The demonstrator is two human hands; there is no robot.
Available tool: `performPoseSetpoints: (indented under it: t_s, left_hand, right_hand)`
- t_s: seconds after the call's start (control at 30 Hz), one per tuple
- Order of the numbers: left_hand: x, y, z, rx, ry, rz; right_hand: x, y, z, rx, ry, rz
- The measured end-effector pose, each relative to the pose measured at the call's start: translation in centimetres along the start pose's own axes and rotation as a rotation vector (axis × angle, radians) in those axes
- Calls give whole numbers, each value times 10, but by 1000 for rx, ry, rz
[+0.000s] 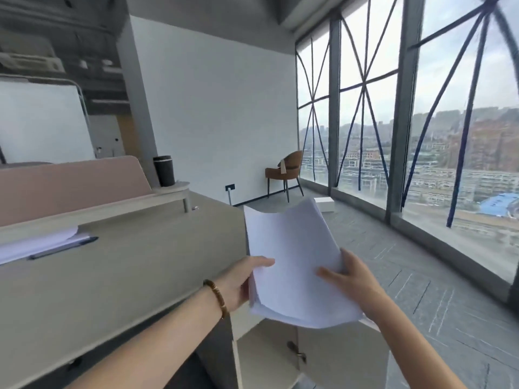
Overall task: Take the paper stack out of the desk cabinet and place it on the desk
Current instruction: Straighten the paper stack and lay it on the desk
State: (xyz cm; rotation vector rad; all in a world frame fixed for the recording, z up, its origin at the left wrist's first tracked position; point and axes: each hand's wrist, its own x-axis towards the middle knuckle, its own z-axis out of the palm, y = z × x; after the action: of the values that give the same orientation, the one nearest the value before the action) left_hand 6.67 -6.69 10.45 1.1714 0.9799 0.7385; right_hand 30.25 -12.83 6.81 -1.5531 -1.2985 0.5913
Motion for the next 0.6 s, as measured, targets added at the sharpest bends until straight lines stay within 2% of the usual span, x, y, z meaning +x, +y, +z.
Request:
performPoseSetpoints:
  t_s: [0.17, 0.3, 0.5, 0.6]
  left_hand:
    - [-18, 36, -69, -117, 86, 18]
    - [-31, 40, -130, -152, 271, 15]
    - [-54, 44, -218, -260, 385, 55]
    - [-53, 35, -254, -205, 552, 91]
  right_hand:
    - [18, -60, 46, 98, -106, -125]
    - [39, -96, 103, 86, -183, -210]
    - [59, -132, 197, 90, -280, -284]
    - [63, -144, 243, 102, -321, -303]
